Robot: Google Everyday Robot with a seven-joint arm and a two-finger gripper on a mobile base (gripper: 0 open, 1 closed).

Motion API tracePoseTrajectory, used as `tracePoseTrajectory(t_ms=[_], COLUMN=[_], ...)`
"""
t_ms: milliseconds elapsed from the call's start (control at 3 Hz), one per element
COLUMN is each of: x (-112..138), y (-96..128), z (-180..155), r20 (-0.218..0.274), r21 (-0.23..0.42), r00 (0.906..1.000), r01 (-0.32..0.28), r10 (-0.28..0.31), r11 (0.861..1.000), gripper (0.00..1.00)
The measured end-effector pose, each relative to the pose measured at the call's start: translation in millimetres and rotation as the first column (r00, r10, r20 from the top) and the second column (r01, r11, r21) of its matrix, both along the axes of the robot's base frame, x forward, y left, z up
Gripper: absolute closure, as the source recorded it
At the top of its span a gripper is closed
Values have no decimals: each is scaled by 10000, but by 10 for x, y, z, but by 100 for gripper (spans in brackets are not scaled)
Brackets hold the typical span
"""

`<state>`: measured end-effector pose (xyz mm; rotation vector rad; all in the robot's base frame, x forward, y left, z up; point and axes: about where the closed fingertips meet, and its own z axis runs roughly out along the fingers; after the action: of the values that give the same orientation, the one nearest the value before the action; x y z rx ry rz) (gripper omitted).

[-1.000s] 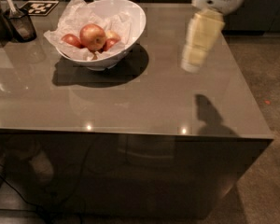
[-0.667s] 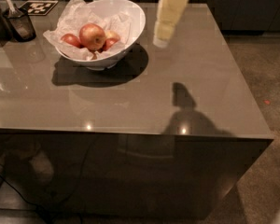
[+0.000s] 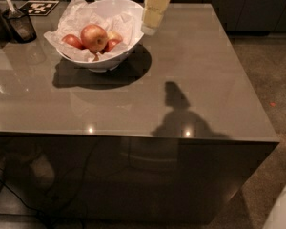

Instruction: Pick apple from white bowl

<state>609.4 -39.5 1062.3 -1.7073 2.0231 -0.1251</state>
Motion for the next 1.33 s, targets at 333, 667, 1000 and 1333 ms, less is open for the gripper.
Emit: tracePoseTrajectory(t_ms=[333,667,1000,1333], x=[238,548,632,702], y=[267,624,710,769], z=[-181,-362,-332,-361], r20=[-491,-892,-629,-596], r21=[233,100,306,790], r00=[9986,9951,9974,9978], r01=[196,441,372,327], r10=[-185,-431,-353,-281], r11=[9995,9990,9988,9963], gripper=[0,0,0,0])
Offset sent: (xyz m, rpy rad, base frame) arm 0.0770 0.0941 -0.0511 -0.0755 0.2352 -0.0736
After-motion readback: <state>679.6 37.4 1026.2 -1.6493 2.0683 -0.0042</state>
